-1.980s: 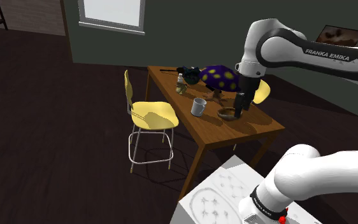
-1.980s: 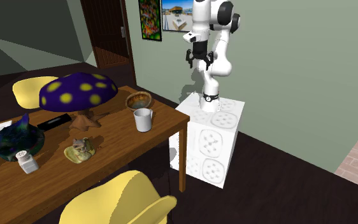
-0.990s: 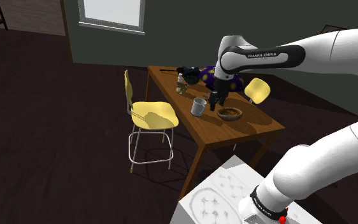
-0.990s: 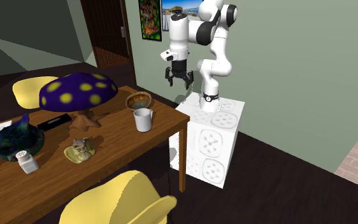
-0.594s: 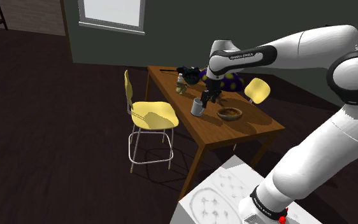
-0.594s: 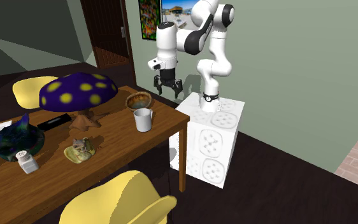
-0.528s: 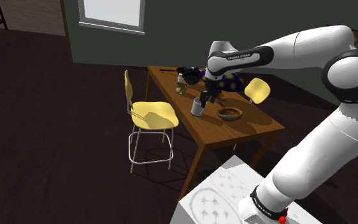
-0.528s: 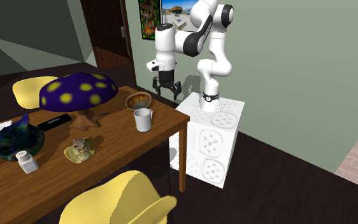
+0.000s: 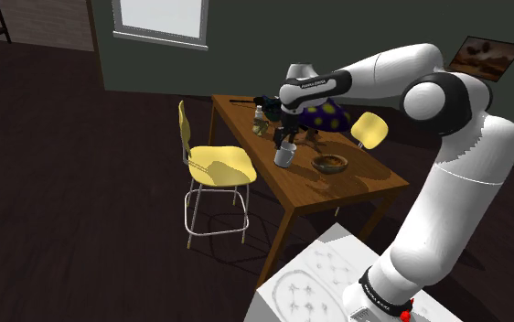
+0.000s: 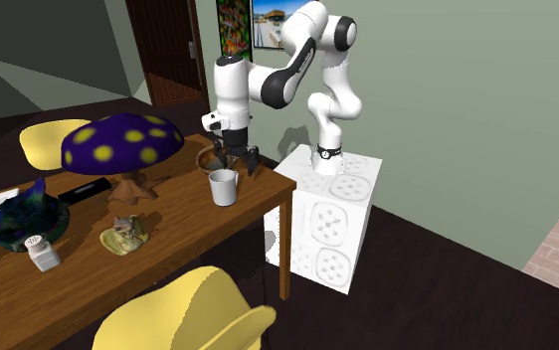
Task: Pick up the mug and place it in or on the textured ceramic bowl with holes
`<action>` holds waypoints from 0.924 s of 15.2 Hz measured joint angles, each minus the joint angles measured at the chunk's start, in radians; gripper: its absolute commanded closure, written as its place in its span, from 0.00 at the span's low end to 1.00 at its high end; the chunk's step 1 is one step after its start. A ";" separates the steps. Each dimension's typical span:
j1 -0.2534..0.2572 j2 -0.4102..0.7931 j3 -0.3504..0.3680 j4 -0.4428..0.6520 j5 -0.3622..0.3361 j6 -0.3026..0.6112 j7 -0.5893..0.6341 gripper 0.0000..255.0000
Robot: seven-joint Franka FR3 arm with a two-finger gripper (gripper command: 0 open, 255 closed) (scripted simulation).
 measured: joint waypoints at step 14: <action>-0.017 0.096 -0.004 0.004 0.015 0.101 -0.020 0.00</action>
